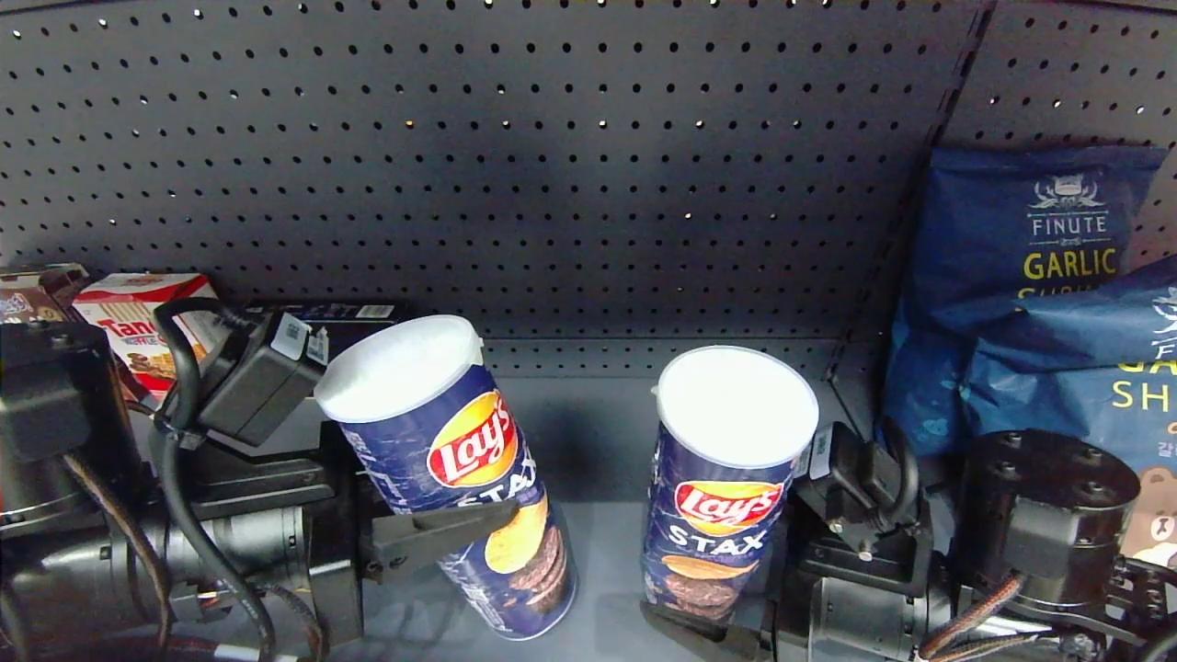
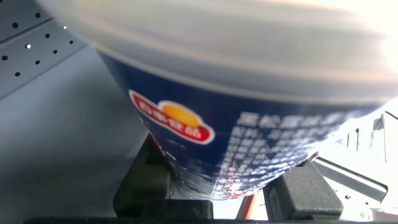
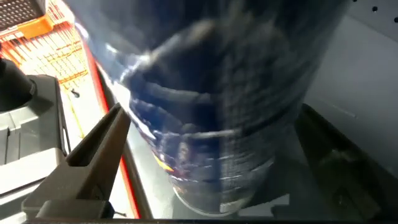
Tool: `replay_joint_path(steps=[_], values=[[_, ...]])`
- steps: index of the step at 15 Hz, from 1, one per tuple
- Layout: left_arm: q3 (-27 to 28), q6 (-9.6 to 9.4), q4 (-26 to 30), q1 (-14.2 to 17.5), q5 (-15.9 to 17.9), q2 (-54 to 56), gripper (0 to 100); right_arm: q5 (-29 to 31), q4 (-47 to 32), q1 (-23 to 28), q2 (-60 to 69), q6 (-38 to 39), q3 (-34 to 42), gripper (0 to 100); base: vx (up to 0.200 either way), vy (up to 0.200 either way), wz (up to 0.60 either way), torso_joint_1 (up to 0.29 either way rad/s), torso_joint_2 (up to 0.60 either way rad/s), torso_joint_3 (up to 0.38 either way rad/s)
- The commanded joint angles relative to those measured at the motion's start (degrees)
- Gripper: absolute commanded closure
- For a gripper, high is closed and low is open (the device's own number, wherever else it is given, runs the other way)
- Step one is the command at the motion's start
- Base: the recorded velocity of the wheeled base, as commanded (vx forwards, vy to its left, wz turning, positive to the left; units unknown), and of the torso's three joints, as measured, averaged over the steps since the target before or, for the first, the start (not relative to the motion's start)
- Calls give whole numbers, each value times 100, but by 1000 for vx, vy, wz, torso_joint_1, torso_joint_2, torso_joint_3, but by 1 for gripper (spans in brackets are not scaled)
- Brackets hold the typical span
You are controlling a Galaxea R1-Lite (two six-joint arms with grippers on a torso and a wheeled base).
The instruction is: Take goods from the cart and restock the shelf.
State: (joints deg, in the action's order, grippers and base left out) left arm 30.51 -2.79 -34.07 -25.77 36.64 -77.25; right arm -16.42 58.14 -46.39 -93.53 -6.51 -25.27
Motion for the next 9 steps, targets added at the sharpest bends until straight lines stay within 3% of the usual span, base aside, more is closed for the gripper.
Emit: replay_joint_path(steps=[1, 5, 9], values=[[-2, -2, -3, -16, 1, 8, 100, 25, 5, 15, 423, 1, 321, 0, 0, 0, 0, 0, 0, 0], [-54, -20, -20, -42, -17, 17, 100, 174, -4, 156, 1583, 1, 1138, 0, 0, 0, 0, 0, 0, 0], [-72, -20, 6, -42, -26, 167, 100, 596, -145, 534, 3165, -17, 1341, 0, 0, 0, 0, 0, 0, 0]])
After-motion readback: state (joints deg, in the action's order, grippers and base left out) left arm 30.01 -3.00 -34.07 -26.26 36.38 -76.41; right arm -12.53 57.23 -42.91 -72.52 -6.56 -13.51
